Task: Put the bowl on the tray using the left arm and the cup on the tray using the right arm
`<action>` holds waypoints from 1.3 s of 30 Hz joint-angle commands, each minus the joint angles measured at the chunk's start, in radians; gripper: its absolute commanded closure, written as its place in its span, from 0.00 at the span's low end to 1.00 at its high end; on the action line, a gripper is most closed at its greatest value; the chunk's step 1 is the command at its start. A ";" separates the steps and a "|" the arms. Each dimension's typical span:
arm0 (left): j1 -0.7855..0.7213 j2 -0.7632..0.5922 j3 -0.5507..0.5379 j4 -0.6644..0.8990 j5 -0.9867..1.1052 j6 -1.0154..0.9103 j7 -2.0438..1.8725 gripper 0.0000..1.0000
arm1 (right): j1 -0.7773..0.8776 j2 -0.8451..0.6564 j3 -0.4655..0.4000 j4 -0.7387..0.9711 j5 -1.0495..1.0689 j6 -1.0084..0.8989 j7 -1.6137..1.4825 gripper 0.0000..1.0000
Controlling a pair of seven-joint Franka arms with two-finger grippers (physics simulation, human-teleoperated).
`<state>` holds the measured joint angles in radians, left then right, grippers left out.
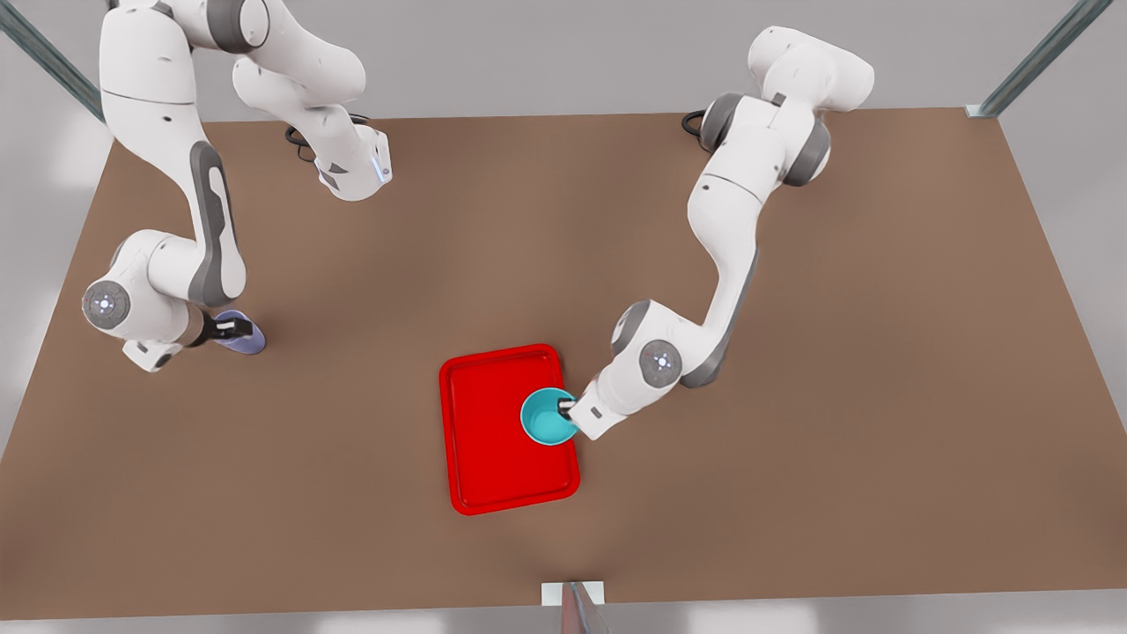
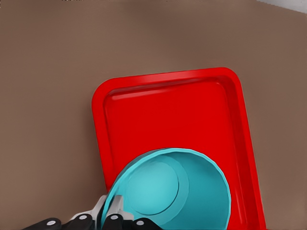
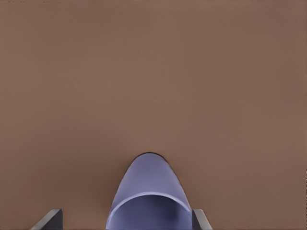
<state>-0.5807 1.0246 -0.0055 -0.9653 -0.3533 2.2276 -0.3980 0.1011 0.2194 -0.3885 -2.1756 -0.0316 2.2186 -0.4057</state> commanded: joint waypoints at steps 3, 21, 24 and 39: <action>-0.002 0.037 -0.016 0.030 -0.004 0.185 -0.529 0.79 | -0.004 -0.018 -0.012 -0.072 0.004 0.245 -0.285 0.00; 0.513 -0.848 0.065 -0.451 0.352 -0.915 0.338 0.00 | 0.019 -0.060 -0.010 -0.118 0.007 0.010 -0.274 0.00; 0.515 -0.833 0.071 -0.464 0.350 -0.931 0.401 0.00 | 0.031 -0.061 -0.010 -0.116 0.007 -0.016 -0.277 0.00; 0.504 -0.837 0.068 -0.389 0.261 -1.017 0.404 0.00 | 0.035 0.043 -0.012 -0.105 0.004 -0.013 -0.271 0.00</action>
<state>-0.0767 0.1882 0.0622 -1.3571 -0.0667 1.2447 -0.1455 0.1369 0.2511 -0.4000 -2.2852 -0.0284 2.2005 -0.6440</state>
